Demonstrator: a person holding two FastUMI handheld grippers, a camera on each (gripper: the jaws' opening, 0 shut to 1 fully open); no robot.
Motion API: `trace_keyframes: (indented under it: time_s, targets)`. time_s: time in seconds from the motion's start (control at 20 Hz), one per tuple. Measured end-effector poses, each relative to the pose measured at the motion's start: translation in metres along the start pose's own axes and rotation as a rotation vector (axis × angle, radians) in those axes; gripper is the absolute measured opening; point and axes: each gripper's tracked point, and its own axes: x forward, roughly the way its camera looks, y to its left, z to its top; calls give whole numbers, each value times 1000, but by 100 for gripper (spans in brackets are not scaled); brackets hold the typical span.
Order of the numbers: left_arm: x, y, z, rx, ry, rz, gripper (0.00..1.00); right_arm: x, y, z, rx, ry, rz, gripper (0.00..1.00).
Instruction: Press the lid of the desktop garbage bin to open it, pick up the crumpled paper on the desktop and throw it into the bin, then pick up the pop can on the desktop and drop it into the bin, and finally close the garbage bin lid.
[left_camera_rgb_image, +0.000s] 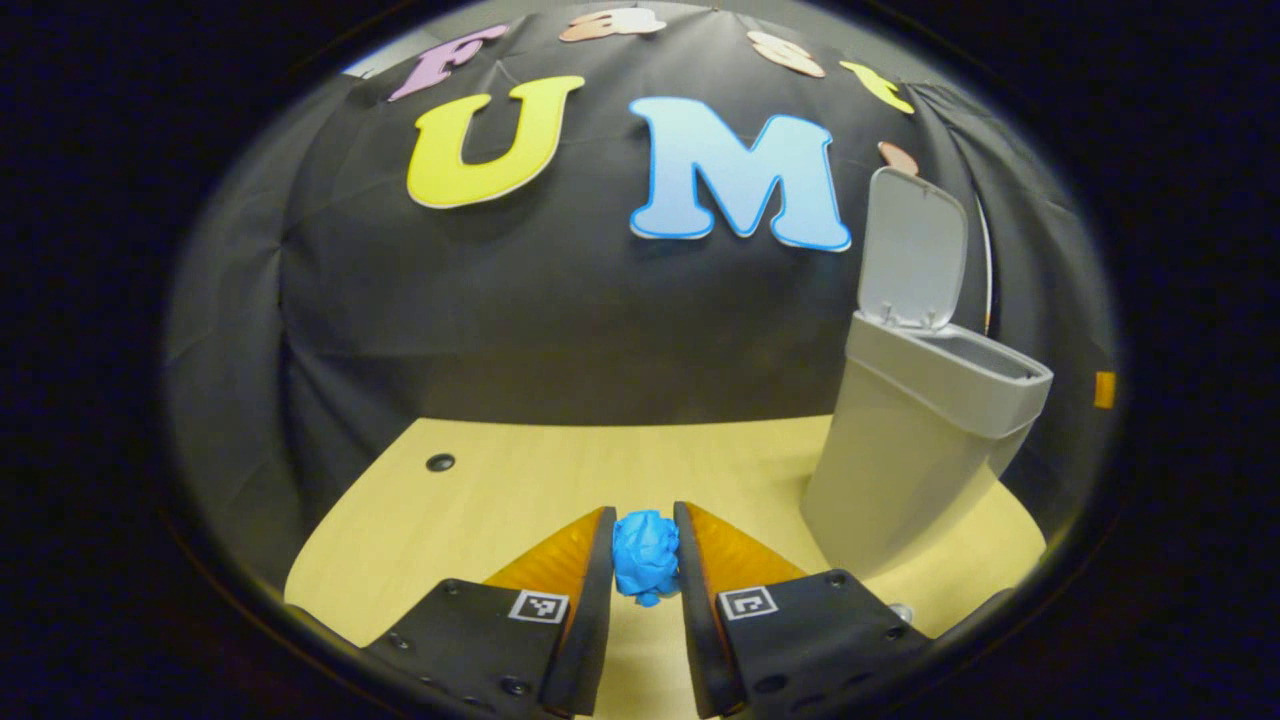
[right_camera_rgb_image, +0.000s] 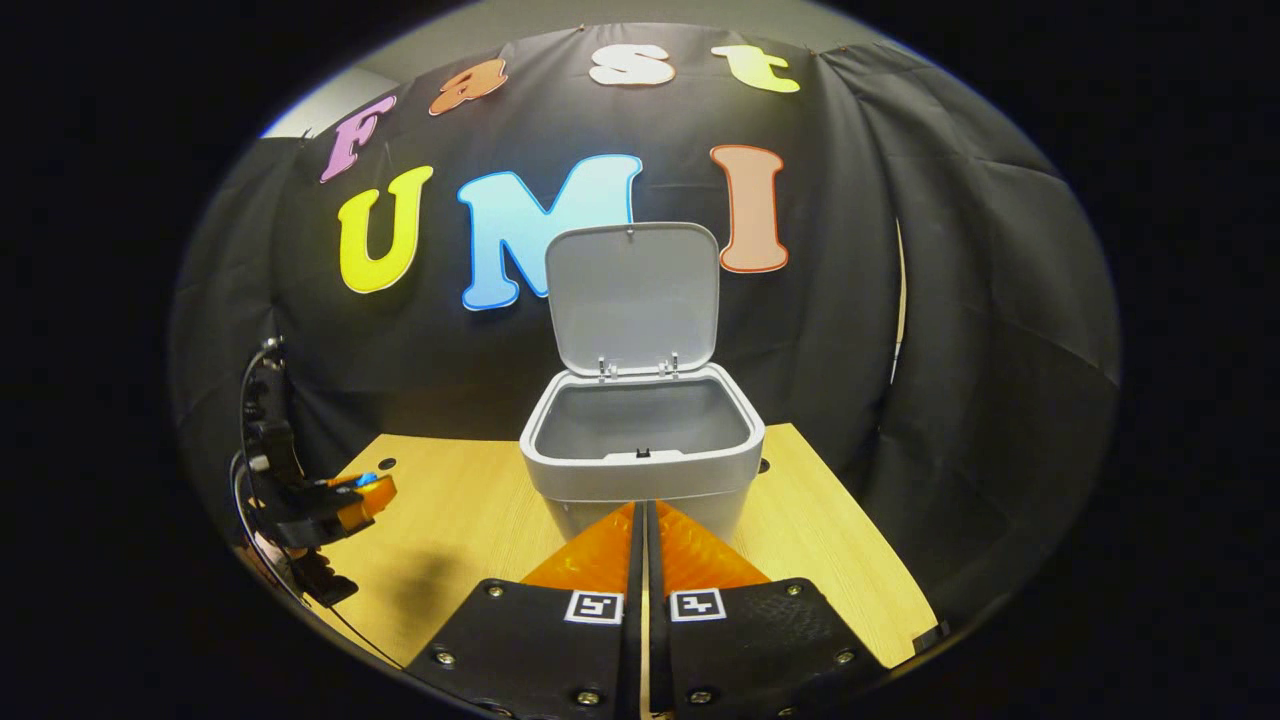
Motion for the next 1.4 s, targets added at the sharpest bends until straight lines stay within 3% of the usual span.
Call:
trace_keyframes:
  time_s: [0.3, 0.4, 0.6, 0.8, 0.85, 1.0, 1.05, 1.2, 1.3, 1.35, 1.4]
  targets:
    - [7, -93, 65, 63, -110, -153, 43, -7, -16, -7, 28, -1, -27, 3]
    - [8, -120, 79, 84, -137, -195, 38, -9, -25, -8, 40, -3, -43, 3]
    - [10, -168, 104, 107, -182, -270, 40, -15, -44, -12, 66, -1, -80, 3]
    - [16, -206, 116, 140, -205, -326, 42, -20, -61, -19, 88, 6, -113, 3]
    - [16, -215, 116, 152, -208, -338, 38, -20, -65, -19, 93, 6, -120, 3]
    - [19, -238, 118, 174, -213, -372, 42, -22, -73, -20, 103, 7, -135, 3]
    - [20, -242, 117, 179, -213, -379, 38, -22, -76, -20, 105, 5, -140, 3]
    - [27, -254, 114, 187, -208, -392, 38, -24, -84, -20, 108, 5, -152, 3]
    - [31, -258, 111, 188, -205, -396, 44, -26, -89, -21, 113, 7, -161, 3]
    - [32, -260, 110, 189, -200, -399, 62, -26, -91, -22, 116, 9, -165, 3]
    - [32, -261, 110, 189, -198, -402, 68, -27, -93, -22, 119, 11, -167, 3]
